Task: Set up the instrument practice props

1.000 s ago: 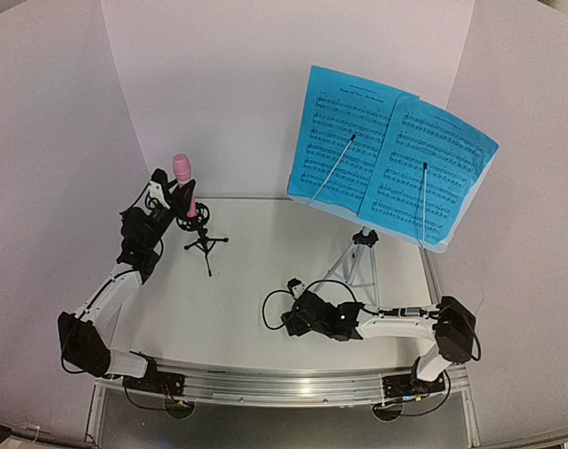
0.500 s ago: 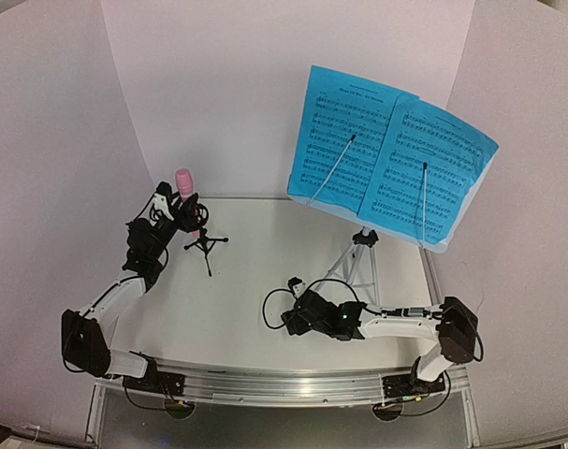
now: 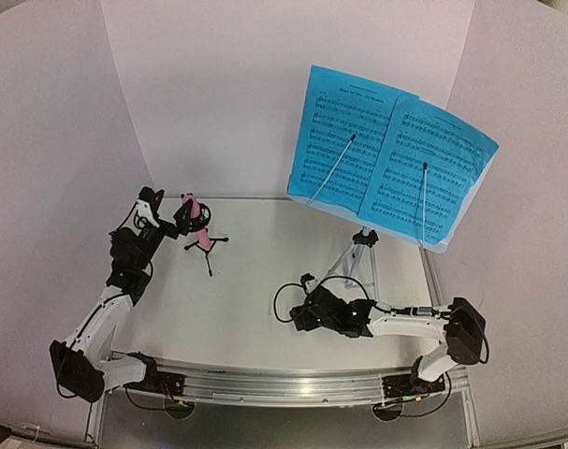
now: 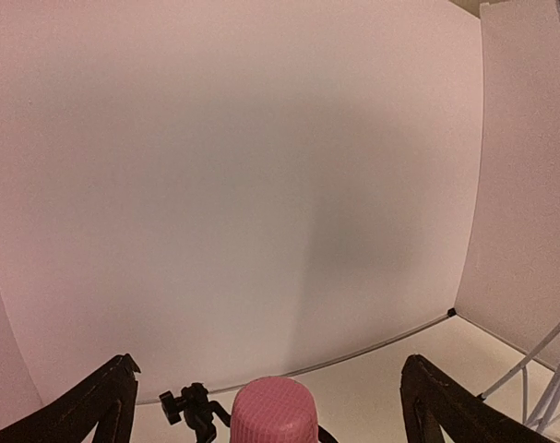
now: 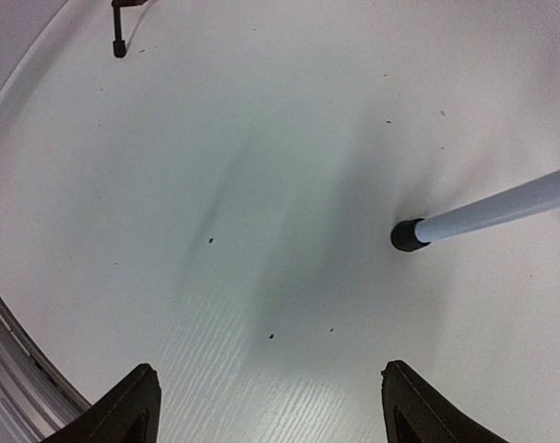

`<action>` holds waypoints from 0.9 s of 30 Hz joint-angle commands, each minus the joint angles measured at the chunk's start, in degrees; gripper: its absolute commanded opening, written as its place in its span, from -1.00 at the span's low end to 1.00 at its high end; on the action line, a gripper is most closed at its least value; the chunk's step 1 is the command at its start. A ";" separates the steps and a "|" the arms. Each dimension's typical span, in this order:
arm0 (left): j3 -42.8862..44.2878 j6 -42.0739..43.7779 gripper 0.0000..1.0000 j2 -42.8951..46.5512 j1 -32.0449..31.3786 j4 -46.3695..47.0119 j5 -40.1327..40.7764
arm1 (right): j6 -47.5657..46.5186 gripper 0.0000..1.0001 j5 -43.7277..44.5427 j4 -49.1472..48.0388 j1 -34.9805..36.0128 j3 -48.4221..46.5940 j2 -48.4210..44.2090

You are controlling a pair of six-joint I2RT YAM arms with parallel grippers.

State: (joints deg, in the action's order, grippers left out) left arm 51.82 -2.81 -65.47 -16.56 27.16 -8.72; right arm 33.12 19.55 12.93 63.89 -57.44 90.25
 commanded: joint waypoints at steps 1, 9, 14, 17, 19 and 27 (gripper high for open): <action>-2.12 0.48 0.99 9.31 0.10 -9.75 6.08 | 2.87 0.60 -0.65 -0.02 -1.20 4.30 -4.71; -10.67 -3.82 0.99 23.05 0.19 -28.00 15.61 | 5.94 0.62 -1.67 -0.28 -4.91 14.64 -11.51; -14.55 -2.99 0.99 24.48 1.16 -32.38 14.89 | 5.30 0.62 -2.97 -2.64 -9.88 19.65 -16.64; -16.26 -3.53 0.99 23.42 1.86 -31.17 14.67 | 6.88 0.61 -2.91 -3.24 -11.24 23.13 -23.16; -17.15 -3.80 0.99 23.11 2.22 -29.96 14.49 | 8.17 0.60 -4.37 -3.23 -11.66 26.09 -28.76; -20.79 -6.74 0.99 21.06 2.72 -25.39 15.83 | 14.60 0.57 8.70 21.34 -12.36 23.90 -50.20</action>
State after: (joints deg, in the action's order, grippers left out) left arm 32.40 -7.53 -43.11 -14.39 -2.84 5.06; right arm 44.01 17.77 18.70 51.99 -29.66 45.73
